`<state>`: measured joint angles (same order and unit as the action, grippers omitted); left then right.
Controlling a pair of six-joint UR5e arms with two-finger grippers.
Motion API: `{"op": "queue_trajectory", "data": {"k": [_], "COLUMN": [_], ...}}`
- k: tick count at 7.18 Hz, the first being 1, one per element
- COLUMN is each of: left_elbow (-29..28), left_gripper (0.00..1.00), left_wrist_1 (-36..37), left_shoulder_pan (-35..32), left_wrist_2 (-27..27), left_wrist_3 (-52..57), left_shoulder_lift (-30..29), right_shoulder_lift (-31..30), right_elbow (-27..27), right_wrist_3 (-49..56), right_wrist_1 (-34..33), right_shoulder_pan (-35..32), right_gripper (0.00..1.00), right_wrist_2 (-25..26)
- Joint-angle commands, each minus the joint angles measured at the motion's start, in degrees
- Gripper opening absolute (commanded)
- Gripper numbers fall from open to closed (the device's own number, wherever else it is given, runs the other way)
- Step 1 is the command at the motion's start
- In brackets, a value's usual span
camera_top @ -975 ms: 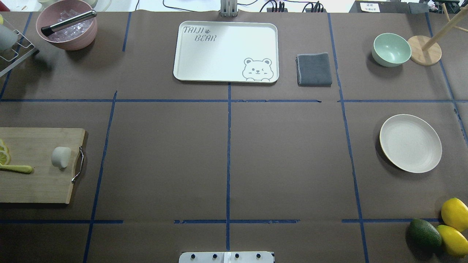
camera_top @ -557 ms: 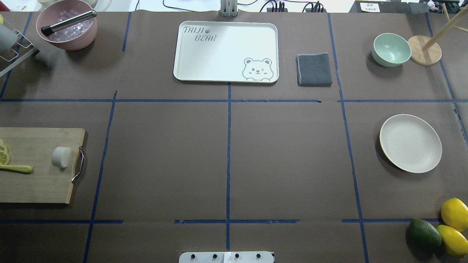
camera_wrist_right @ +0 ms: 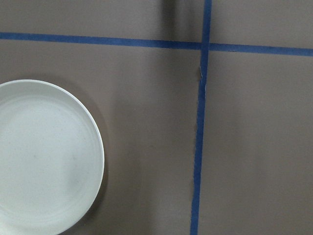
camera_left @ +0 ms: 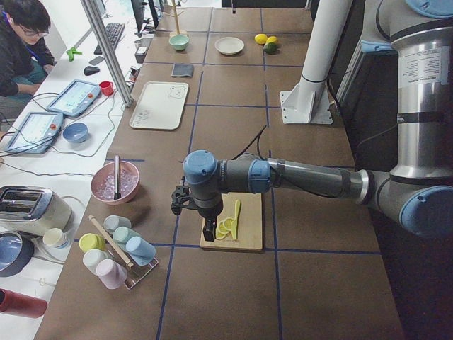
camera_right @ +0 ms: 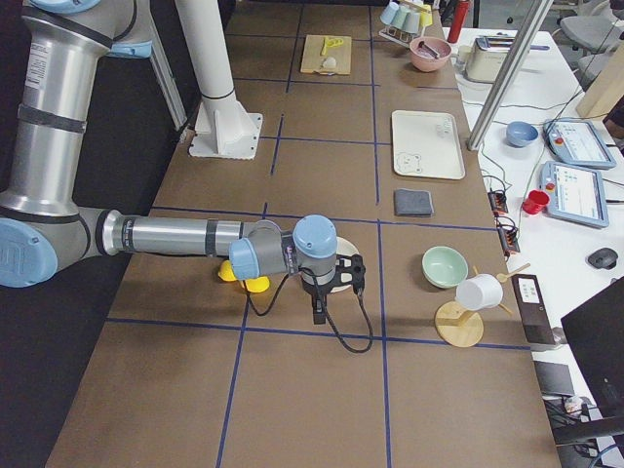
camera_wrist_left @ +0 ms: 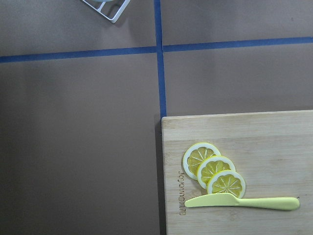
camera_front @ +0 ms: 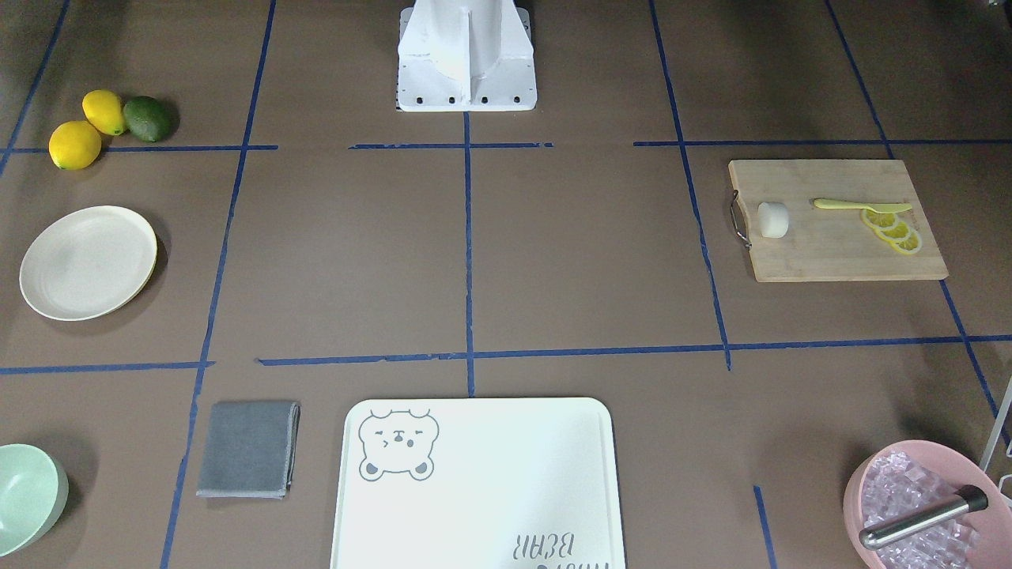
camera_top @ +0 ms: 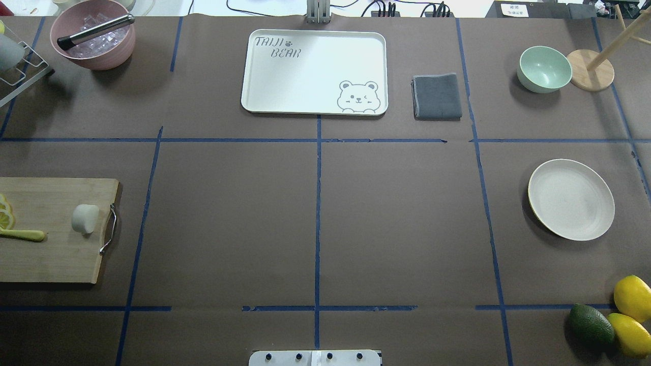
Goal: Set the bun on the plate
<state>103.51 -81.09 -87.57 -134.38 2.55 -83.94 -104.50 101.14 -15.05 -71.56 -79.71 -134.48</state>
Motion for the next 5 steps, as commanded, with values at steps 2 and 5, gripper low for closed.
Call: {"op": "queue_trajectory", "data": {"k": [2,5], "left_elbow": [0.0,-0.1], "left_gripper": [1.00,1.00], "left_wrist_1": [0.1,0.1], "left_shoulder_pan": [0.0,0.0], "left_wrist_2": [0.0,0.0], "left_wrist_3": [0.0,0.0], "left_shoulder_lift": [0.1,0.1], "right_shoulder_lift": [1.2,2.5], "right_elbow": [-10.8,-11.7], "right_wrist_3": [-20.4,-23.1], "right_wrist_1": [25.3,26.9], "right_shoulder_pan": [9.5,16.1], "right_gripper": [0.99,0.93], "right_wrist_2": [1.5,4.7]}}
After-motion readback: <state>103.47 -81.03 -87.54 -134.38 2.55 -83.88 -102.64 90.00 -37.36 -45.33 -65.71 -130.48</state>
